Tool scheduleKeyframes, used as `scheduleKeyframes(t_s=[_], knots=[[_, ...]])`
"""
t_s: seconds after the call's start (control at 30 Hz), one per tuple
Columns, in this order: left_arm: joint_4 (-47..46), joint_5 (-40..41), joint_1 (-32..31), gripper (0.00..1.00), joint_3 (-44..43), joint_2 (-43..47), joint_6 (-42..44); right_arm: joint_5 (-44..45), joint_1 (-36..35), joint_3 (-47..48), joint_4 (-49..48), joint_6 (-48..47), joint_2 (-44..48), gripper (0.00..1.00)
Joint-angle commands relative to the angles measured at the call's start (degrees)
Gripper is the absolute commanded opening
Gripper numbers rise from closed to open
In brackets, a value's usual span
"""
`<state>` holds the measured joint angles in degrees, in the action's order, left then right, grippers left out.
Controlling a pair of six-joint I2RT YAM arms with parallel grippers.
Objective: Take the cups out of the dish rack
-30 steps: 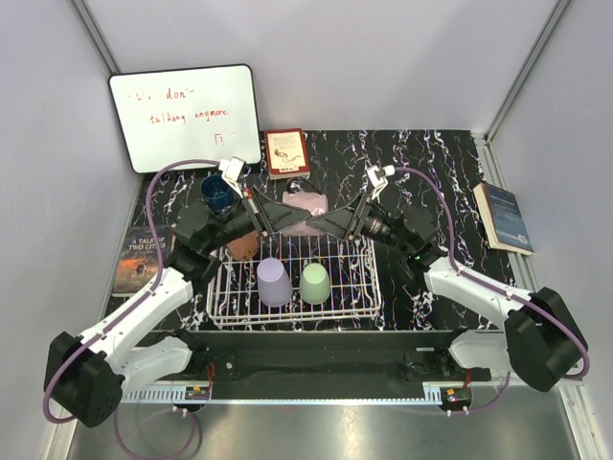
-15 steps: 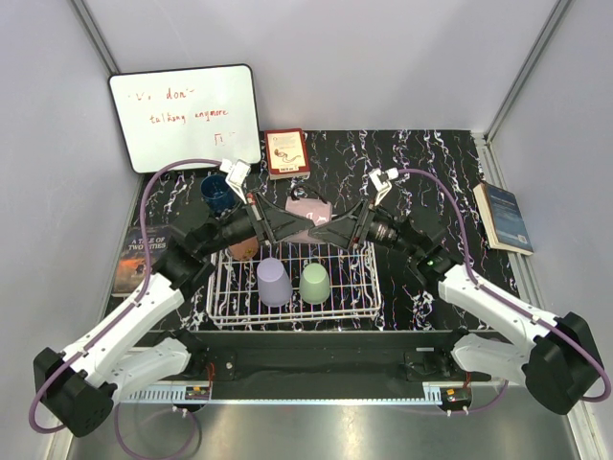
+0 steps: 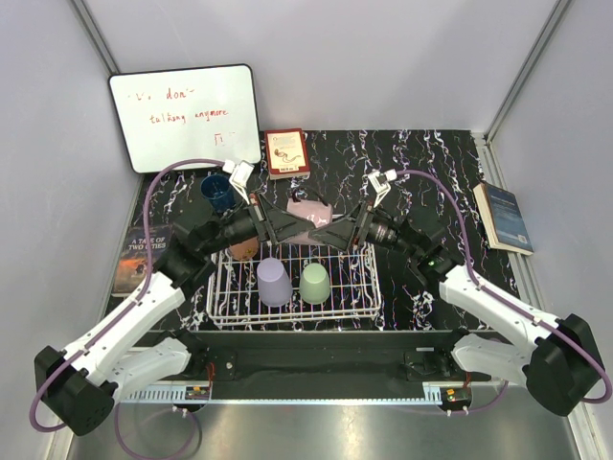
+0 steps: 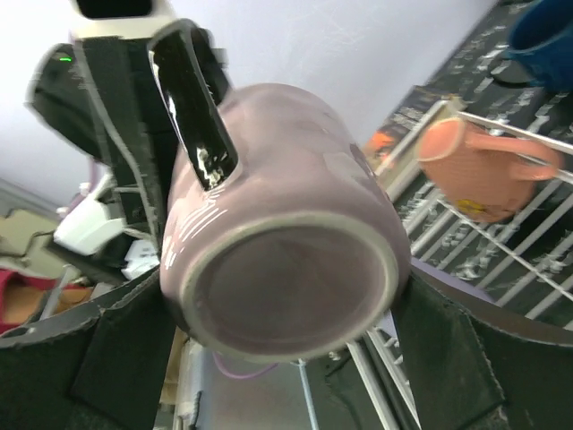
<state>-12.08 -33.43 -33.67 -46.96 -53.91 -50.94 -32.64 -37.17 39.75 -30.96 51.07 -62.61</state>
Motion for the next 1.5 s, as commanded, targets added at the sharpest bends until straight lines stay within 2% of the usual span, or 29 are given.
scheduleKeyframes(t_s=[0.0,0.27,0.43,0.63,0.73,0.83,0.87,0.93,0.97,1.0,1.03,1.07,1.23,1.33,1.47], knots=[[-1.5,12.0,2.2,0.00,-3.1,-0.8,5.8,0.4,0.0,1.3,5.4,-5.1,1.8,0.98],[-5.6,10.3,2.3,0.00,-2.0,-0.5,2.8,-1.3,0.0,2.2,8.4,-6.3,1.6,1.00],[1.2,13.5,2.3,0.00,-5.2,-0.3,7.3,11.6,0.0,3.1,19.3,-12.2,6.2,1.00],[8.2,17.4,2.3,0.00,-8.5,-1.5,12.2,17.1,0.0,3.8,25.2,-15.5,7.9,1.00],[16.1,24.6,2.3,0.00,-12.3,-1.9,17.3,21.2,0.0,3.9,28.4,-16.4,8.2,1.00],[28.3,39.0,2.3,0.00,-19.2,-4.9,23.5,26.8,0.0,4.9,34.2,-17.8,7.5,0.99],[34.8,47.4,2.3,0.00,-23.5,-6.0,24.8,28.4,0.0,5.7,35.6,-18.5,7.0,0.98],[42.1,55.6,2.7,0.00,-27.4,-8.8,27.5,33.8,0.0,6.6,39.4,-18.7,5.5,0.98],[44.3,62.7,3.2,0.00,-31.1,-11.9,27.8,35.1,0.1,7.4,40.4,-19.2,4.8,0.97],[46.5,65.1,4.0,0.00,-33.2,-14.1,27.7,36.0,0.0,7.7,41.2,-19.3,3.5,0.97],[48.6,65.4,7.5,0.00,-35.3,-16.0,27.4,37.7,0.1,8.1,42.6,-19.2,2.9,0.97],[51.6,64.4,9.7,0.00,-38.4,-19.7,26.8,38.2,0.0,8.8,43.1,-19.3,2.3,0.97],[54.4,58.8,24.6,0.00,-43.5,-29.0,22.4,38.5,0.0,9.8,44.2,-19.5,0.7,0.97],[55.1,57.1,28.8,0.00,-46.0,-35.7,20.3,38.4,0.0,9.6,44.2,-20.0,0.8,0.97],[55.0,57.8,30.6,0.00,-49.5,-42.3,20.1,38.7,0.0,8.9,44.2,-21.0,1.5,0.97]])
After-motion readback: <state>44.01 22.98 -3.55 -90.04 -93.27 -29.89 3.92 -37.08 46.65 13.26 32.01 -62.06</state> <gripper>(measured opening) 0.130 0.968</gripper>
